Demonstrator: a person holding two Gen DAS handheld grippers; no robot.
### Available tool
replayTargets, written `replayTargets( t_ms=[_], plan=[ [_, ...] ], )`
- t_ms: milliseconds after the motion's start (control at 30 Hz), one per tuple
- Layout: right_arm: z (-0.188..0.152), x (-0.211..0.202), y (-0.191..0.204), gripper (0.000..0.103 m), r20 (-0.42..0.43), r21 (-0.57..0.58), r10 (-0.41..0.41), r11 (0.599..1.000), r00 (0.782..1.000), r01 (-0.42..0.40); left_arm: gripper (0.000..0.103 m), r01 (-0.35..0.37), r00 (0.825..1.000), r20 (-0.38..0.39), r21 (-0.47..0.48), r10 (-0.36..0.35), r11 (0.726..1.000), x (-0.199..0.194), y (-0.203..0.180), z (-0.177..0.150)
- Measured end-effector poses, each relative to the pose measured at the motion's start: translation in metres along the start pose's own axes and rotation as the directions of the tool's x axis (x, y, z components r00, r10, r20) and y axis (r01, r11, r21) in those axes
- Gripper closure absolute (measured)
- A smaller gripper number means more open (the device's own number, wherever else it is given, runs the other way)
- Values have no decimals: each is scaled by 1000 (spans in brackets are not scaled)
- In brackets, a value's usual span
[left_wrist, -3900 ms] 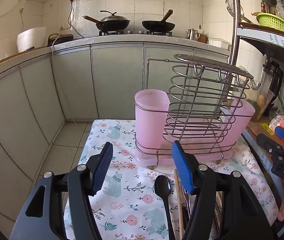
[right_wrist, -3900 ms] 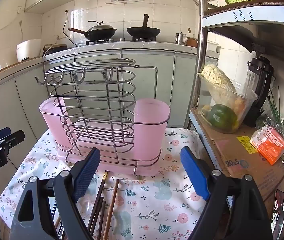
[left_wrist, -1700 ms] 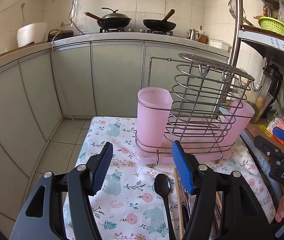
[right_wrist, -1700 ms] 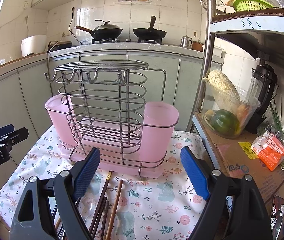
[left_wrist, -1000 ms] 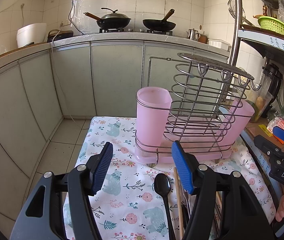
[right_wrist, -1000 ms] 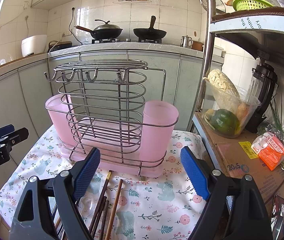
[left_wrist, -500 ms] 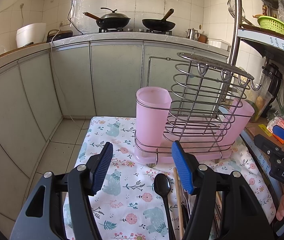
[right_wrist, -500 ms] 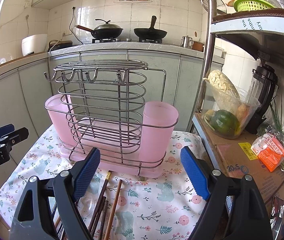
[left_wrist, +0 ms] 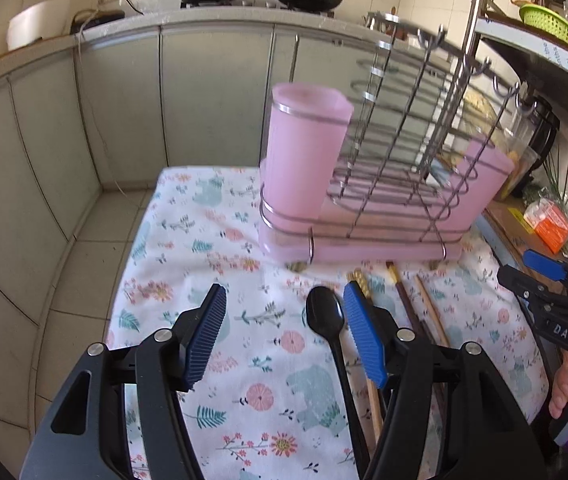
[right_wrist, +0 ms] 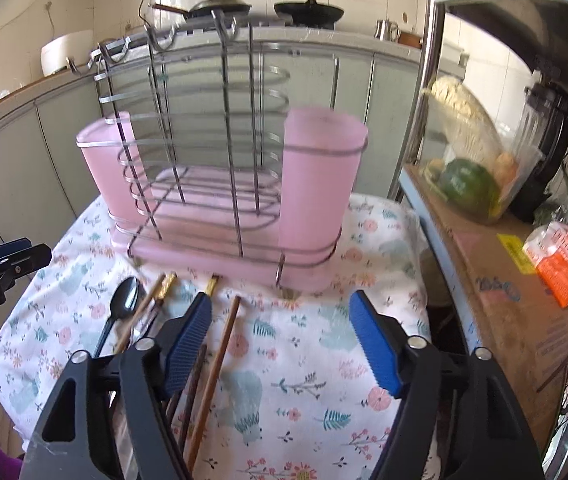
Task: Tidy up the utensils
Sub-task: 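Grasp the black spoon with the left tool while the right tool grasps a wooden chopstick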
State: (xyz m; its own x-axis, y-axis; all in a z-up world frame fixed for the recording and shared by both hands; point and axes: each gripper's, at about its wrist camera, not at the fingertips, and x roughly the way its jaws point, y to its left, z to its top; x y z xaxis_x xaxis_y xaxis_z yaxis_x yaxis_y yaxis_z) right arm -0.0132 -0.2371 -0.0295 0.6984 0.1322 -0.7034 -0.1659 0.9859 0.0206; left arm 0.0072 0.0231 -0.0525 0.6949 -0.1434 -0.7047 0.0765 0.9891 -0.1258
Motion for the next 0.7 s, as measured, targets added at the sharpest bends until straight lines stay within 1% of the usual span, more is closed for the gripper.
replayTargets(
  t_ms=[33, 67, 133, 200, 300, 400, 467, 600, 667, 700],
  plan=[
    [-2, 2, -2, 40, -13, 7, 11, 1000, 1000, -10, 44, 15, 1000, -21, 0, -15, 1000, 3, 0, -2],
    [-5, 6, -4, 43, -28, 16, 25, 1000, 999, -25, 51, 34, 998, -46, -3, -34, 999, 8, 0, -5],
    [-11, 12, -7, 48, -55, 30, 49, 998, 997, -47, 58, 72, 992, -103, -16, -73, 997, 18, -1, -11],
    [-16, 18, -10, 56, -81, 47, 74, 996, 994, -70, 66, 95, 984, -148, -22, -97, 995, 28, -3, -16],
    [-21, 26, -15, 64, -115, 86, 115, 991, 987, -106, 69, 126, 971, -200, -42, -132, 991, 42, -7, -19],
    [-21, 35, -20, 72, -142, 131, 171, 980, 975, -153, 69, 137, 959, -243, -60, -148, 989, 56, -11, -18],
    [-20, 40, -19, 73, -160, 156, 204, 971, 966, -179, 69, 136, 952, -269, -66, -149, 989, 66, -14, -16],
    [-17, 52, -11, 73, -191, 175, 247, 961, 950, -215, 69, 107, 941, -316, -62, -122, 992, 85, -20, -14],
    [-15, 60, -5, 73, -212, 177, 258, 959, 943, -223, 69, 95, 939, -326, -53, -107, 994, 91, -21, -14],
    [-14, 66, 0, 73, -225, 177, 261, 958, 939, -224, 72, 91, 940, -327, -47, -101, 995, 93, -22, -13]
  ],
)
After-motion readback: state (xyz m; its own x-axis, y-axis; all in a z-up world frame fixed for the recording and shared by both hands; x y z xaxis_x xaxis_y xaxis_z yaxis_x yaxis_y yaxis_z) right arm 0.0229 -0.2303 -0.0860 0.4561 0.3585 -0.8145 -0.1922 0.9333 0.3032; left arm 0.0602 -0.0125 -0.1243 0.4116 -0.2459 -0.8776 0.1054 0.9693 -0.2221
